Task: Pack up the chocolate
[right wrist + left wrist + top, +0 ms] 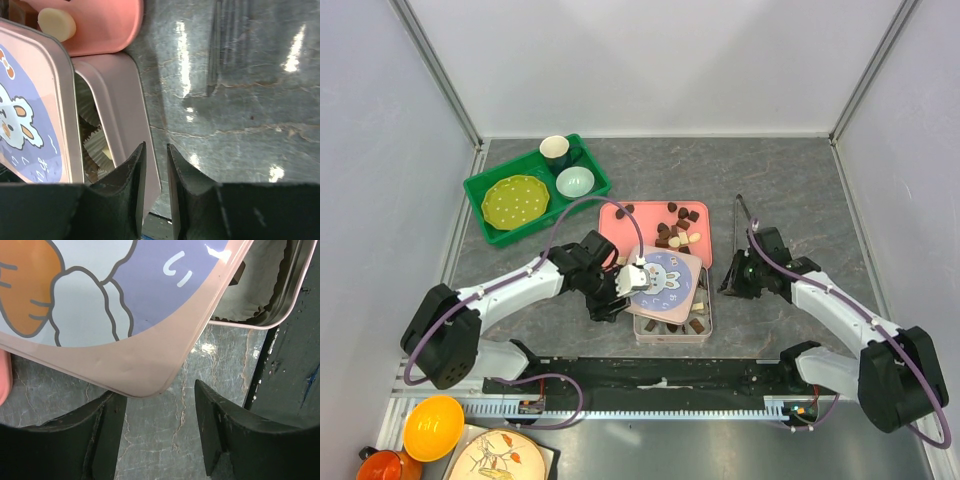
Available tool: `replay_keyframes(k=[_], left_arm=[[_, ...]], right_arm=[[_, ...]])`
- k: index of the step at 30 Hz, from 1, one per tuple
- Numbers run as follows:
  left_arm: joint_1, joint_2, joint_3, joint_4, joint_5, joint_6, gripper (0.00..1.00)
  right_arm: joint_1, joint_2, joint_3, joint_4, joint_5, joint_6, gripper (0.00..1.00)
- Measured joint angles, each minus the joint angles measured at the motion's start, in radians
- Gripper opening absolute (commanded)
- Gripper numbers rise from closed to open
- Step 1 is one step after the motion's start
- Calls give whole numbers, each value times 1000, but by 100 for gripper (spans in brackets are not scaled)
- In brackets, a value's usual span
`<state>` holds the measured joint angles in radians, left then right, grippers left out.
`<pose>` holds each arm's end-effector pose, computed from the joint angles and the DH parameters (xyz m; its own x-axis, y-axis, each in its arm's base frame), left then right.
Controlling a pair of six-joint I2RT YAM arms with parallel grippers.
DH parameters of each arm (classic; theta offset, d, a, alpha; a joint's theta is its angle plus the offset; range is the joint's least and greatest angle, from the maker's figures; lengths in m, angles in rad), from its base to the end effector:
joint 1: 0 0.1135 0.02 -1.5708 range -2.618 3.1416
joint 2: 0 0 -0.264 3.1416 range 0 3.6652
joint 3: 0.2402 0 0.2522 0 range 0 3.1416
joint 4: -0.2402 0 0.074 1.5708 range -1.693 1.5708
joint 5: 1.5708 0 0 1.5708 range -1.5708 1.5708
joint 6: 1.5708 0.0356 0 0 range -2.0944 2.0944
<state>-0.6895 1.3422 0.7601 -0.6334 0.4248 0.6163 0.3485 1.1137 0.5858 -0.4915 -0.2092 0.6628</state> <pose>0.1718 -0.1607 0.1863 -0.1913 0.8403 -0.5072 0.9814 0.1545 -0.1142 0.1876 0.0760 0.1861 -0.8995 0.3136 -0.3041 0.1487 0.8744 0.4618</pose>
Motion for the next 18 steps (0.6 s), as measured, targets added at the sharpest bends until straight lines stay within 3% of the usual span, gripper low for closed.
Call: replay_keyframes(k=[18], left_arm=[[-69,-54,0,-37,-9,-2,63]], right_arm=[[90,67,0,95,28,60,28]])
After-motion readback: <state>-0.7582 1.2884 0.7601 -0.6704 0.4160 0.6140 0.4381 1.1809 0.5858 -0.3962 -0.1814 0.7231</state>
